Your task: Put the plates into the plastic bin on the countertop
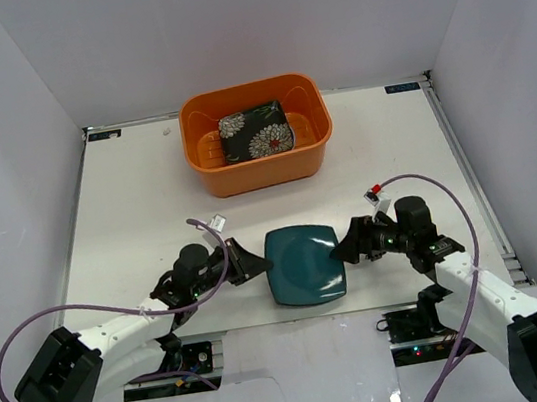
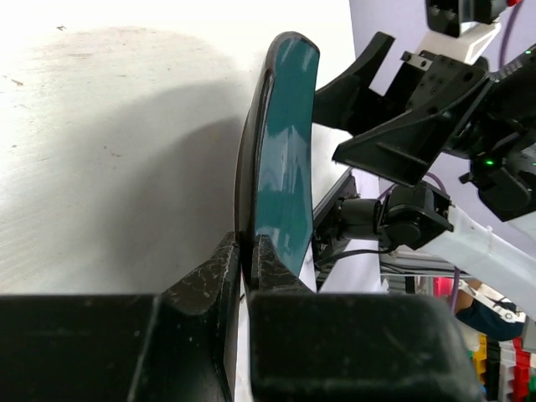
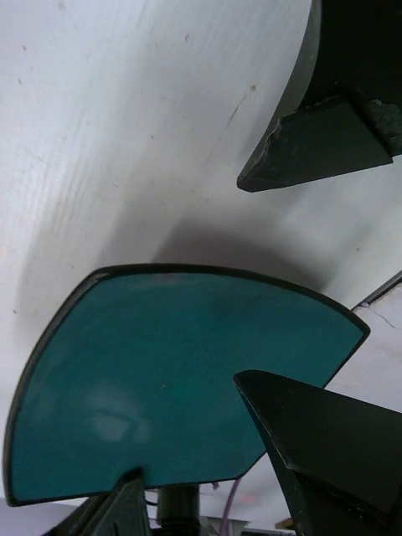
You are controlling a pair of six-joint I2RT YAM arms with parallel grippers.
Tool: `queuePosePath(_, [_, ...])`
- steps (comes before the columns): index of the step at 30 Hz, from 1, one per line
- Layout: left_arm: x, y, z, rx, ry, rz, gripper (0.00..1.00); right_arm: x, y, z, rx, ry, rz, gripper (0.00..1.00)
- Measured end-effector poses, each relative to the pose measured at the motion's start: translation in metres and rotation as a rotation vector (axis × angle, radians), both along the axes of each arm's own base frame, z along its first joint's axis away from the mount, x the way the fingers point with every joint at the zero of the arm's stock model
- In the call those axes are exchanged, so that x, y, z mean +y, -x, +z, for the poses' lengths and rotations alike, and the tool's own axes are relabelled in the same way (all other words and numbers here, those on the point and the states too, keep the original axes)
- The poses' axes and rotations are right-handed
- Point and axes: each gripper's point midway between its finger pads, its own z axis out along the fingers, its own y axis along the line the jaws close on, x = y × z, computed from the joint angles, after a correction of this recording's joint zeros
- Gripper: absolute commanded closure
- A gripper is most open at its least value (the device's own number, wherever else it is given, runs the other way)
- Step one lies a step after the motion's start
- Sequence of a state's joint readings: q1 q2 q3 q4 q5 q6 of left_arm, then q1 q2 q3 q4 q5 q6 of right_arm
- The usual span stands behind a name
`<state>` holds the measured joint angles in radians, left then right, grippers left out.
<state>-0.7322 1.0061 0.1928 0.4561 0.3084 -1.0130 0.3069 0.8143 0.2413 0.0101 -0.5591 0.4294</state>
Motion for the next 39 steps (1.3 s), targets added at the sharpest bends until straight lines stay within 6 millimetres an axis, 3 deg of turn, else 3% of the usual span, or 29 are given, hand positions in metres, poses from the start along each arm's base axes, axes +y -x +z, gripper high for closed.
queuePosePath(2, [-0.001,0.000,0.002,0.007,0.008,-0.006,1.00,0.005,0.005,0.001,0.017,-0.035,0.027,0.01])
queuePosePath(6, [-0.007,-0.005,0.021,-0.009,0.042,-0.021,1.00,0.015,0.006,0.013,0.004,-0.110,0.069,0.18])
queuePosePath(7, [-0.009,-0.006,0.028,-0.019,0.056,-0.027,1.00,0.018,0.006,0.016,0.001,-0.128,0.078,0.41])
queuePosePath(9, [-0.013,-0.011,0.044,-0.043,0.081,-0.035,1.00,0.022,0.007,0.024,0.002,-0.167,0.097,0.64])
queuePosePath(10, [-0.015,-0.014,0.052,-0.057,0.089,-0.035,1.00,0.023,0.004,0.029,-0.013,-0.177,0.096,0.91])
queuePosePath(14, [-0.002,-0.043,0.050,-0.078,0.020,0.048,1.00,0.030,-0.002,0.064,0.002,-0.281,0.095,0.92])
queuePosePath(15, [-0.002,-0.048,0.055,-0.087,0.009,0.050,0.96,0.031,-0.008,0.074,-0.009,-0.287,0.085,0.92])
queuePosePath(17, [-0.003,-0.065,0.082,-0.150,-0.013,0.068,0.70,0.032,-0.022,0.095,-0.026,-0.298,0.054,0.92])
queuePosePath(18, [-0.003,-0.076,0.102,-0.194,-0.035,0.083,0.44,0.033,-0.033,0.112,-0.042,-0.306,0.040,0.92])
queuePosePath(21, [-0.003,-0.108,0.190,-0.365,-0.059,0.146,0.03,0.044,-0.077,0.188,-0.178,-0.330,0.030,0.92])
queuePosePath(25, [0.015,-0.123,0.302,-0.611,-0.072,0.270,0.02,0.063,-0.128,0.299,-0.372,-0.405,0.056,0.92])
queuePosePath(27, [0.031,-0.123,0.331,-0.680,-0.104,0.336,0.02,0.075,-0.143,0.336,-0.432,-0.435,0.087,0.92])
queuePosePath(30, [0.055,-0.117,0.340,-0.722,-0.179,0.406,0.02,0.087,-0.181,0.371,-0.487,-0.450,0.087,0.92])
queuePosePath(31, [0.062,-0.115,0.338,-0.724,-0.206,0.422,0.02,0.090,-0.197,0.374,-0.494,-0.444,0.073,0.92])
queuePosePath(34, [0.081,-0.107,0.328,-0.724,-0.270,0.457,0.02,0.097,-0.243,0.359,-0.444,-0.408,0.025,0.92])
queuePosePath(39, [0.099,-0.088,0.290,-0.683,-0.335,0.453,0.02,0.109,-0.314,0.301,-0.313,-0.336,-0.062,0.92])
